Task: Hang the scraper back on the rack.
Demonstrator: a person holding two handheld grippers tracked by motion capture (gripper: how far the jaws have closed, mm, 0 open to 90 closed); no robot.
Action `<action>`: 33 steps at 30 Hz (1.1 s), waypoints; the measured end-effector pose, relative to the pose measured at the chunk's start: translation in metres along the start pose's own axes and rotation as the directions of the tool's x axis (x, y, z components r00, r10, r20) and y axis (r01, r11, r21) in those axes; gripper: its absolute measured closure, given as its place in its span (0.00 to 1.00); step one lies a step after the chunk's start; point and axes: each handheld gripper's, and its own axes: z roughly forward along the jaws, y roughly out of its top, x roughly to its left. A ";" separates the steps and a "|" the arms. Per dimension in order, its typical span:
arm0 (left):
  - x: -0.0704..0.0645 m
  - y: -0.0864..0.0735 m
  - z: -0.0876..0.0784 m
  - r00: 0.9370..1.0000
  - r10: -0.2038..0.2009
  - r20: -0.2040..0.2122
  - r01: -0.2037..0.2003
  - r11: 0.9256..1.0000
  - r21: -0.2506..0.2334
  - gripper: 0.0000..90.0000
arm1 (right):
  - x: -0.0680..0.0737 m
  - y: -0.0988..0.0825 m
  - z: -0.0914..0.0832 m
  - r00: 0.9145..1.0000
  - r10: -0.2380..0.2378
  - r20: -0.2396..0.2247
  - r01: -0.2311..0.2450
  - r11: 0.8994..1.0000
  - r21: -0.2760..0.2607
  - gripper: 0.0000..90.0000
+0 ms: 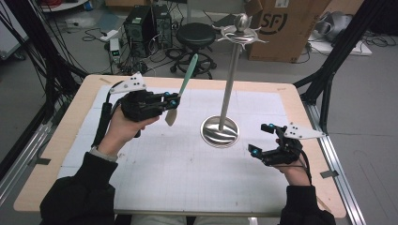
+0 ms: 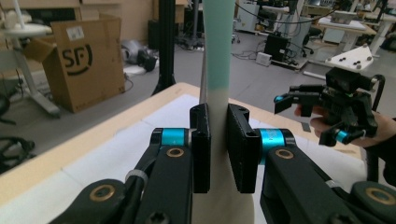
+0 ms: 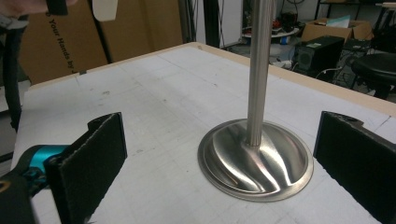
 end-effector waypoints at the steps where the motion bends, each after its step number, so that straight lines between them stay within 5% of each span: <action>1: -0.001 0.003 0.002 1.000 0.003 -0.004 -0.003 1.000 -0.002 0.89 | 0.000 0.000 0.000 1.000 -0.002 0.001 0.002 1.000 0.001 0.02; 4: -0.002 0.012 0.007 0.998 0.030 -0.048 -0.031 0.999 -0.010 0.89 | 0.000 0.000 0.000 1.000 -0.001 -0.002 0.001 1.000 -0.001 0.02; 14: -0.007 0.037 0.014 0.996 0.061 -0.060 -0.064 0.997 -0.046 0.89 | -0.001 -0.002 -0.004 1.000 0.007 0.008 -0.007 1.000 -0.002 0.02; 33: -0.016 0.039 0.024 0.993 0.103 -0.059 -0.106 0.994 -0.042 0.89 | -0.004 -0.006 -0.006 1.000 0.022 0.014 -0.022 1.000 -0.005 0.02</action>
